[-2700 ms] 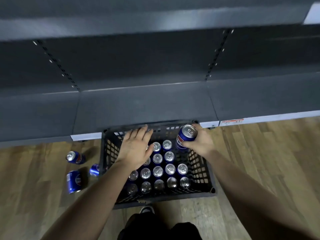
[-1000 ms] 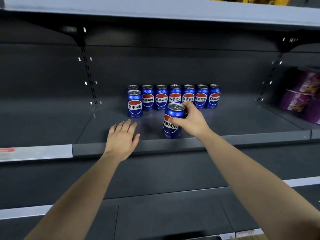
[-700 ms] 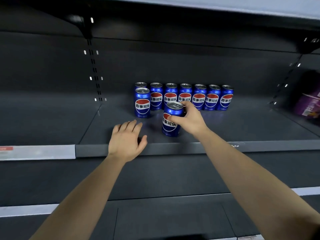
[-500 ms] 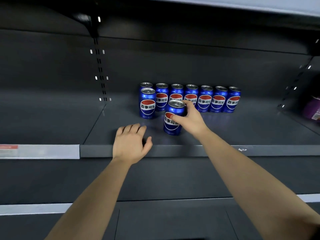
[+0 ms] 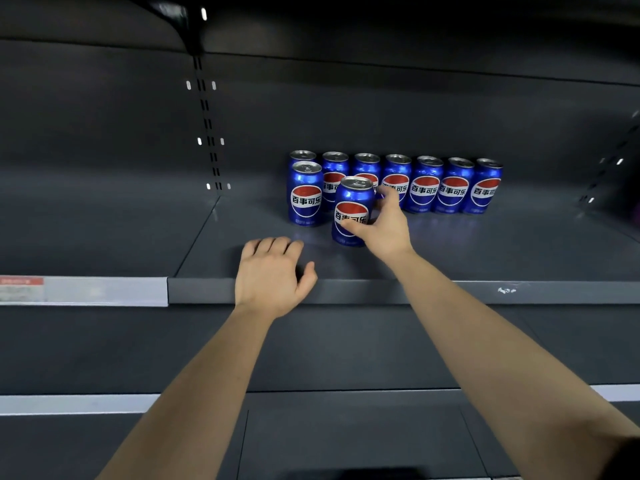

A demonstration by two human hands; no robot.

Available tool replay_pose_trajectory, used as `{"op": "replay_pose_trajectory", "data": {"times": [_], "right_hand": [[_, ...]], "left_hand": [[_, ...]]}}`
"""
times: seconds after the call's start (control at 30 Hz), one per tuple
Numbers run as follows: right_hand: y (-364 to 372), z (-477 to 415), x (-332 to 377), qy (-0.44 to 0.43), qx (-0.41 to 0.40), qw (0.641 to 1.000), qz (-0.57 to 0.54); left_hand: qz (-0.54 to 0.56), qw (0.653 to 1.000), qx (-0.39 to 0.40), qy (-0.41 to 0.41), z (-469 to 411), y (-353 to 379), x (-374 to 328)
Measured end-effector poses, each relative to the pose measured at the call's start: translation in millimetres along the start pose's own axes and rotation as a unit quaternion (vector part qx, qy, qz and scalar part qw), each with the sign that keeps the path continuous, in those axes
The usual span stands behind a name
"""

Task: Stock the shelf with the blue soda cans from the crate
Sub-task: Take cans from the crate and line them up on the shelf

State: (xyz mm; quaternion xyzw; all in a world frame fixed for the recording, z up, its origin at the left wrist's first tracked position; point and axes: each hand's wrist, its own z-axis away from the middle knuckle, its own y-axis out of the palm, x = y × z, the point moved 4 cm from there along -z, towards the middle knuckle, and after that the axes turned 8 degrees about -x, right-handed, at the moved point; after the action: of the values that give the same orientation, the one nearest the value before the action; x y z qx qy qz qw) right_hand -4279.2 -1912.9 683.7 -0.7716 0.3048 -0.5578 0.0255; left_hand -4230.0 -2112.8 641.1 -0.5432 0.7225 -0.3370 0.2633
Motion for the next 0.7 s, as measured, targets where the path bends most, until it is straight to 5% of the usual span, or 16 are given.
{"op": "replay_pose_trajectory", "data": {"times": [0.7], "right_hand": [[42.0, -42.1, -10.2, -0.006, -0.007, 0.998, 0.064]], "left_hand": [[-0.004, 1.000, -0.003, 0.010, -0.4, -2.0, -1.1]]}}
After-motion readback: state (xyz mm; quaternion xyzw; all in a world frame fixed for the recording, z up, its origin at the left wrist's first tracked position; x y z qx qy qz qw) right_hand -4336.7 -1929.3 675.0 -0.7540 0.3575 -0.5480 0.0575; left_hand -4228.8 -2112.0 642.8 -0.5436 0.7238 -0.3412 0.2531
